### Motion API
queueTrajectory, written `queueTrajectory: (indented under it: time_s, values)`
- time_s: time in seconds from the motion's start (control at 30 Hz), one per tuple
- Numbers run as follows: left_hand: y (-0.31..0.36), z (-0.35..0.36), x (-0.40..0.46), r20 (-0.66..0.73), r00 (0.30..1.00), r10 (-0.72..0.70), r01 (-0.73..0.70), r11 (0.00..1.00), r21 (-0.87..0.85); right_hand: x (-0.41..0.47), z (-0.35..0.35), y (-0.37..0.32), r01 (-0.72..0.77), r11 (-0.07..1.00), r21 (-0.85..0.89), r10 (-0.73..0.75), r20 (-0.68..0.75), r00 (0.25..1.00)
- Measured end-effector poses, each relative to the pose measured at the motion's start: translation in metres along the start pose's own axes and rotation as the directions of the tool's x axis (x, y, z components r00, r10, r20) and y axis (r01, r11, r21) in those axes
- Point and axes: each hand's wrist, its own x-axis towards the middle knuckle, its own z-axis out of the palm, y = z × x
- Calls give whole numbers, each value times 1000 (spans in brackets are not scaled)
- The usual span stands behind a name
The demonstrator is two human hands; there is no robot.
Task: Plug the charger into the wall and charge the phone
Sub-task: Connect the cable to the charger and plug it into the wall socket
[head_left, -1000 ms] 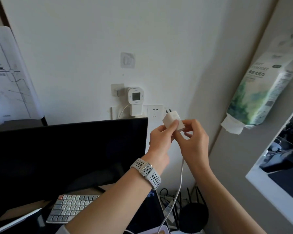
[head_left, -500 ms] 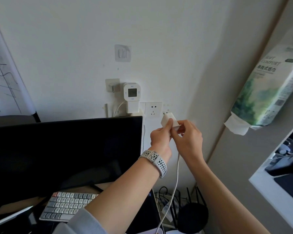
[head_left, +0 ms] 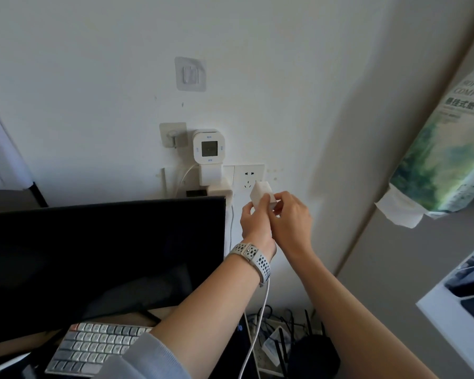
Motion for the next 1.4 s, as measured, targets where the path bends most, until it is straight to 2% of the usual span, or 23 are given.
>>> queueTrajectory:
  time_s: [0.27,0.5,0.87,1.1,1.4]
  values:
    - [1,16,50,-68,991,-111,107,992,-67,39,27,8,1,999,-44,1,41,999]
    - [-5,19,82,-73,994,-76,74,997,-32,60,46,17,24,998,-61,-20,65,998]
    - [-4,20,98,-56,993,-100,94,992,-87,71,57,18,68,994,-91,-64,51,997]
    - [5,27,95,-60,978,-202,184,958,-221,80,55,17,82,986,-147,-74,64,995]
    - [4,21,100,-100,979,-179,155,965,-210,78,59,12,127,962,-244,-102,111,989]
